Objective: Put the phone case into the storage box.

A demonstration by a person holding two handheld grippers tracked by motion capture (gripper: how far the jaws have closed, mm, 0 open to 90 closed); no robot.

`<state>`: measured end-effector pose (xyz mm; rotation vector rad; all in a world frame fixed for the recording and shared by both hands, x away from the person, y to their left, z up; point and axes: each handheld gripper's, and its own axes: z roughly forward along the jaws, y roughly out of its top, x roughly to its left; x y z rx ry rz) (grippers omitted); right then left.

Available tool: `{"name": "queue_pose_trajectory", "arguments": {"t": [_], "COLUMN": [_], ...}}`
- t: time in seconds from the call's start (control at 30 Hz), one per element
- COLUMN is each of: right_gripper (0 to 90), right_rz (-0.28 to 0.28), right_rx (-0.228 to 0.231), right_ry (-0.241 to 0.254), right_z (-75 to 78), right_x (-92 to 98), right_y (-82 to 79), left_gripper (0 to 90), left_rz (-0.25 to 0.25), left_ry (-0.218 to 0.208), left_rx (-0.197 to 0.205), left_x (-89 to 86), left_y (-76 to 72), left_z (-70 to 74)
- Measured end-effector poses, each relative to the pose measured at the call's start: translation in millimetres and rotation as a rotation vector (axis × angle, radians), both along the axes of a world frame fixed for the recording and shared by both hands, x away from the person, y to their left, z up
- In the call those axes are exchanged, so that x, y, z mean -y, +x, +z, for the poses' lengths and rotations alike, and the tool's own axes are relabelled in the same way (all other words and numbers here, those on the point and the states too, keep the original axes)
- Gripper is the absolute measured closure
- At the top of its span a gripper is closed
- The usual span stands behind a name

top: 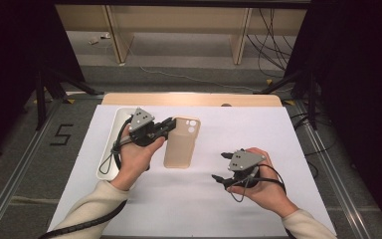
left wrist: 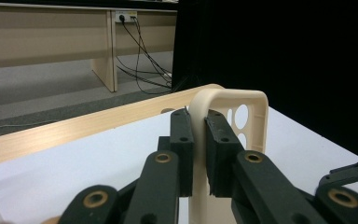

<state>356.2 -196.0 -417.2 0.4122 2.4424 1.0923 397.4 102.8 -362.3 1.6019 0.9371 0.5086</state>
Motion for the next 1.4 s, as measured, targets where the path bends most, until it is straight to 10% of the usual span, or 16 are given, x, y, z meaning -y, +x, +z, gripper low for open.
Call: {"name": "queue_pose_trajectory", "arguments": {"t": [1.4], "right_gripper": [24.8], "right_rz": [-0.136], "right_rx": [-0.022], "right_ry": [0.171], "right_z": [-1.2], "right_x": [52.1], "right_y": [-4.3], "left_gripper": [82.4], "left_rz": [0.022], "left_ry": [0.006], "left_rx": [0.011], "left_x": [-12.7], "left_y": [-1.5], "left_z": [1.9]}}
